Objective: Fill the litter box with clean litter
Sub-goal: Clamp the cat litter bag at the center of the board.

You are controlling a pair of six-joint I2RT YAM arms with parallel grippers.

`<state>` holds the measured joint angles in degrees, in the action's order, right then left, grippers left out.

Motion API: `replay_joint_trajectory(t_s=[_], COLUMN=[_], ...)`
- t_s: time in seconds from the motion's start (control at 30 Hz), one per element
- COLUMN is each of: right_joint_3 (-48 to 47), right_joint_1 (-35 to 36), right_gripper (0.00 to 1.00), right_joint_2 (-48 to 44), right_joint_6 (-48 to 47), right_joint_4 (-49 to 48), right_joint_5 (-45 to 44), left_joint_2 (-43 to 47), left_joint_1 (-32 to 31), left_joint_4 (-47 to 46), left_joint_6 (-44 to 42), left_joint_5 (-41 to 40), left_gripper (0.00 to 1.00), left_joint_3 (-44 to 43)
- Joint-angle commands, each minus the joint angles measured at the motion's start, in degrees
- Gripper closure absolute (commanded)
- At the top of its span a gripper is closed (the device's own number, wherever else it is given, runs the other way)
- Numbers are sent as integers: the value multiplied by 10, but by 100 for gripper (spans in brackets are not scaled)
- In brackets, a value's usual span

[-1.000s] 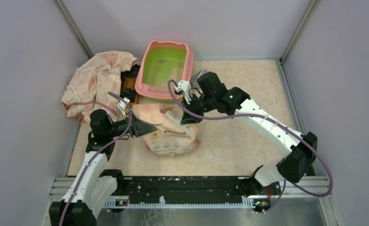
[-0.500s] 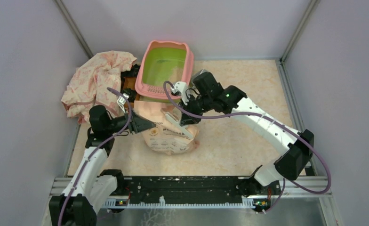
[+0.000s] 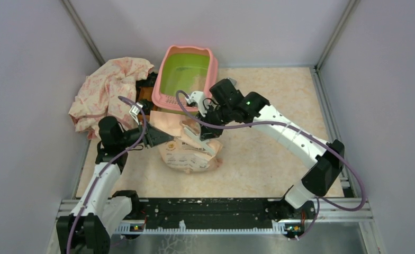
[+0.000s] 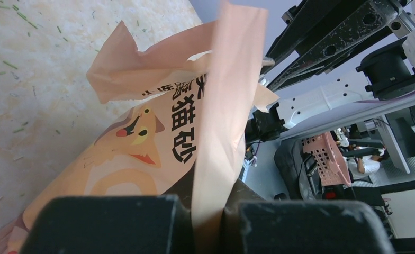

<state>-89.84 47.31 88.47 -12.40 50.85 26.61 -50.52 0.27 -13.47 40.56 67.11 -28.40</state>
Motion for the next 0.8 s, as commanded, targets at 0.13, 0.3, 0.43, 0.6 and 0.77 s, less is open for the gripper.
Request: replay_joint_trajectory(t_s=[0.13,0.3,0.43,0.6,0.77], right_joint_3=[-53,-79,-103,-122,-138], right_joint_1=[25,30,31,32,34], right_gripper=[100,100,100,100,100], right_joint_2=[34,42,51,56,63], right_joint_6=[-11,-6,4,15,17], right_joint_4=[94,116,134,149,161], right_joint_5=[-47,-72,-103,-119,-109], left_joint_2=[10,10,12,14,18], left_joint_1=[13,13,13,13,13], left_joint_4=[-98,-99,-101,-106,-111], left_joint_6=[24,25,26,29,31], left_joint_5=[16,18,19,19,19], left_gripper=[94,94,94,94,94], left_joint_3=[-54,-54,-54,-54,-51])
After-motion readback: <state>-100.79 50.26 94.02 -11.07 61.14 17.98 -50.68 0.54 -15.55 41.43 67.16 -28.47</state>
